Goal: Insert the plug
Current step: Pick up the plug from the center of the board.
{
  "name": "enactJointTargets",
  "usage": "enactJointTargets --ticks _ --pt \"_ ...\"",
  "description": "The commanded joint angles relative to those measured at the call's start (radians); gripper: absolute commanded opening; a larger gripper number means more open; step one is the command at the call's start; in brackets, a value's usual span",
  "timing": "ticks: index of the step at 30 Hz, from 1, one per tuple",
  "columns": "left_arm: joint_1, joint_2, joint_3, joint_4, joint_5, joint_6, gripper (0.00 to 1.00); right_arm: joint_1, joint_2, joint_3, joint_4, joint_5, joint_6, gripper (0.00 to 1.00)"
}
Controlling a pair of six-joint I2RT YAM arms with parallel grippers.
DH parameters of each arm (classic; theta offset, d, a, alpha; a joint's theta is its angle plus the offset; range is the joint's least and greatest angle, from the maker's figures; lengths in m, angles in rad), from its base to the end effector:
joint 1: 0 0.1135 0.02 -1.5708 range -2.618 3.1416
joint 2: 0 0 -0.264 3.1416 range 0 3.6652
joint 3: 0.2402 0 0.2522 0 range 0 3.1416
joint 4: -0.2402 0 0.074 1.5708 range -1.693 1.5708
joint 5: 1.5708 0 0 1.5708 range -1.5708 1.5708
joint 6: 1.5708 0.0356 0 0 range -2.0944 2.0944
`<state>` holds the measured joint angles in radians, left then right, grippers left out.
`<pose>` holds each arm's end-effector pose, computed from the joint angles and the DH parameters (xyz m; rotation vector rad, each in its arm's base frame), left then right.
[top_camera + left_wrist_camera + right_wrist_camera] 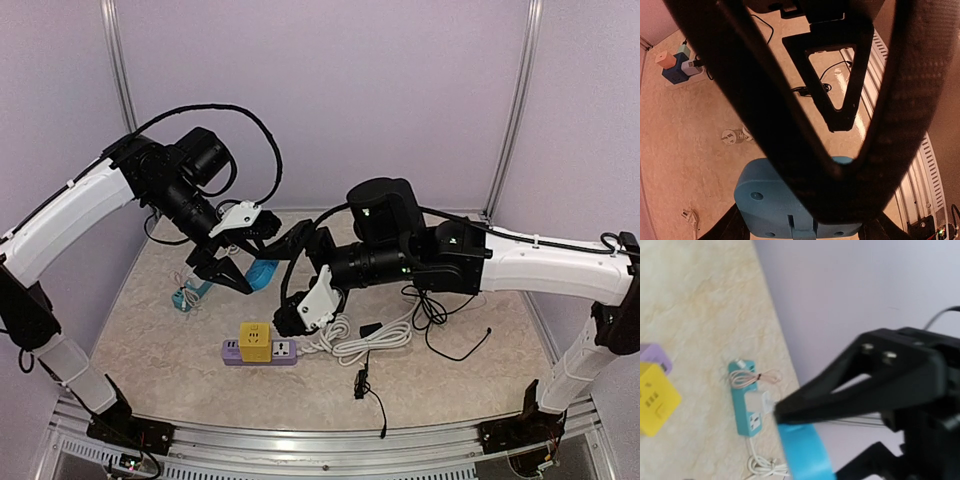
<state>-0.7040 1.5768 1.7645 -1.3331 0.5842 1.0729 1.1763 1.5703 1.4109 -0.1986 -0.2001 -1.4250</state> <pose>0.2113 -0.2052 0.3877 2.0820 1.4785 -0.6523 0.1369 0.3473 0.3597 -1.8829 0.3829 0.0260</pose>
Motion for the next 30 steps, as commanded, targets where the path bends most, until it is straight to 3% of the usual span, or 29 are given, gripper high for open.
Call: enactJointTargets --ticks 1,13,18,20,21,23,24,25,26,28,30 --pt "-0.01 0.017 0.019 -0.309 0.022 -0.022 0.26 0.004 0.019 0.019 -0.074 0.027 -0.089 0.9" --pt "-0.023 0.021 0.016 -0.31 0.019 -0.022 0.22 0.001 0.111 0.057 0.068 0.102 -0.126 0.61" --pt "-0.023 0.014 -0.01 -0.309 0.012 -0.013 0.21 0.002 0.113 0.053 0.105 0.107 -0.109 0.39" --pt "-0.023 0.014 -0.015 -0.309 0.01 -0.012 0.21 0.002 0.118 0.055 0.11 0.114 -0.106 0.21" --pt "-0.023 0.013 -0.017 -0.31 0.011 -0.013 0.21 0.002 0.12 0.056 0.111 0.114 -0.103 0.03" --pt "-0.025 0.012 -0.017 -0.31 0.012 -0.016 0.24 0.004 0.117 0.049 0.128 0.113 -0.086 0.0" --pt "-0.025 0.009 -0.017 -0.308 0.011 -0.019 0.3 0.005 0.114 0.049 0.13 0.111 -0.069 0.0" --pt "-0.025 0.006 -0.016 -0.309 0.009 -0.022 0.42 0.008 0.106 0.052 0.13 0.107 -0.046 0.0" --pt "-0.025 0.0 -0.012 -0.308 0.006 -0.027 0.6 0.009 0.099 0.057 0.128 0.107 0.01 0.0" --pt "-0.024 -0.012 -0.001 -0.306 -0.008 -0.048 0.86 0.009 0.081 0.07 0.112 0.113 0.119 0.0" --pt "-0.02 -0.034 0.013 -0.277 -0.045 -0.101 0.98 0.009 0.066 0.089 0.081 0.134 0.257 0.0"
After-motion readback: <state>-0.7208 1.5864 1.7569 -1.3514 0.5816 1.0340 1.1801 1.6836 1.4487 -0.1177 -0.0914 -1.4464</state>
